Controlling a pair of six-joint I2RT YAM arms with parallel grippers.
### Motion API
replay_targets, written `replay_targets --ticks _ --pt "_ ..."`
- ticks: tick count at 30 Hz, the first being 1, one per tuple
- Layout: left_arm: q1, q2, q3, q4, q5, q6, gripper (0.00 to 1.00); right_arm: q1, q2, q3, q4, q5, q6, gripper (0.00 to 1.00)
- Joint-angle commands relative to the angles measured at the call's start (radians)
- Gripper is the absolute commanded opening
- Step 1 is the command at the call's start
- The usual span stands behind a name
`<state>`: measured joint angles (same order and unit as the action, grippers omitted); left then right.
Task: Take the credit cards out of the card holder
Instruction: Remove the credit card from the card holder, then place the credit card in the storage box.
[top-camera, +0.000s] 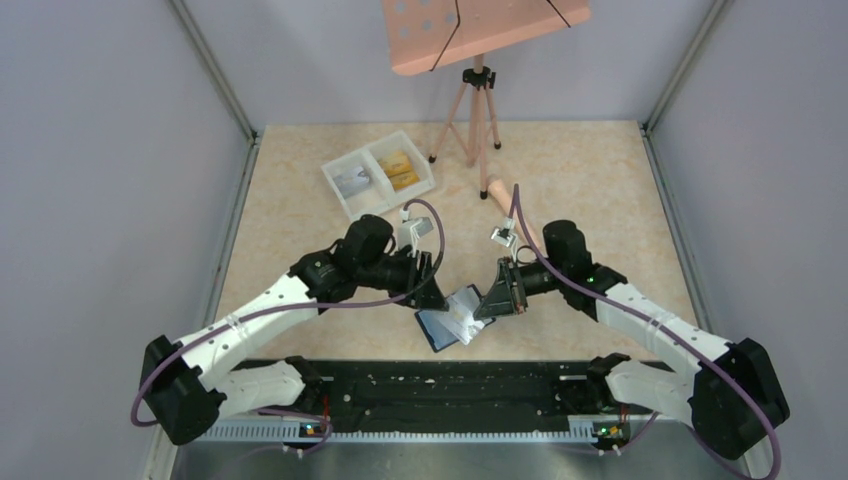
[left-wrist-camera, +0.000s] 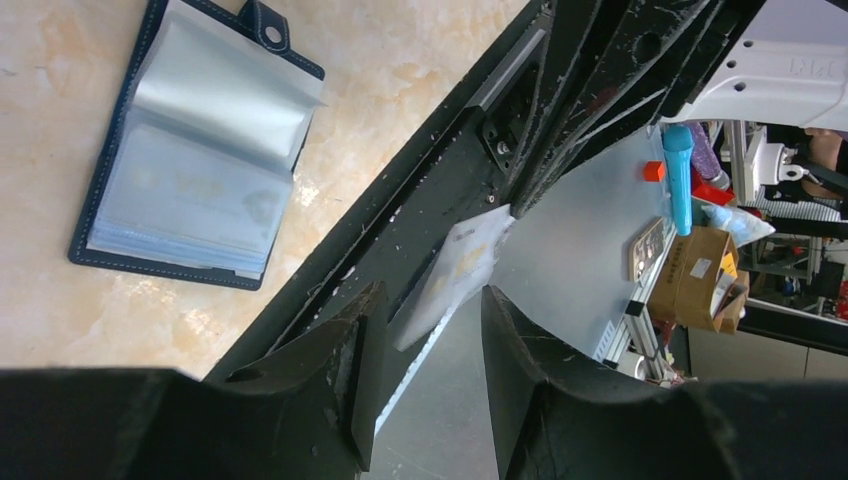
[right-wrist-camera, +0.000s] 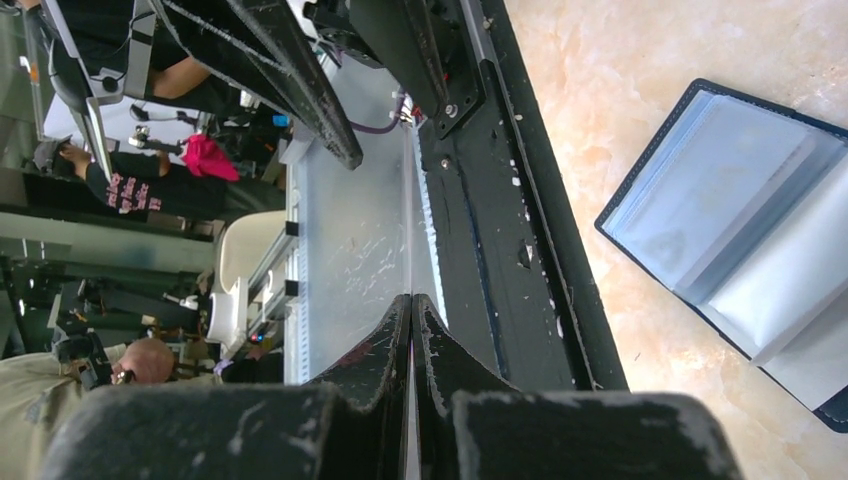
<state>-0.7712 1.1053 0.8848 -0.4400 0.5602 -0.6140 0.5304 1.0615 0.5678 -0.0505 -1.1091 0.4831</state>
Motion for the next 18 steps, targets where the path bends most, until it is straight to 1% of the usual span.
replay_targets --ticks 1,8,16,18 --pt "0.016 -0.031 0.035 -0.009 -0.018 0.041 0.45 0.021 -0.019 -0.002 0.044 -0.03 -0.001 0.0" --pt "0.018 -0.008 0.043 -0.005 0.032 0.057 0.44 0.026 -0.02 0.0 0.044 -0.026 -0.002 0.0" --pt "0.02 -0.01 -0.002 0.072 0.126 0.034 0.38 0.027 -0.013 0.0 0.043 -0.031 0.006 0.0" --pt "0.02 -0.003 -0.01 0.08 0.132 0.033 0.37 0.026 -0.012 -0.001 0.072 -0.033 0.01 0.0"
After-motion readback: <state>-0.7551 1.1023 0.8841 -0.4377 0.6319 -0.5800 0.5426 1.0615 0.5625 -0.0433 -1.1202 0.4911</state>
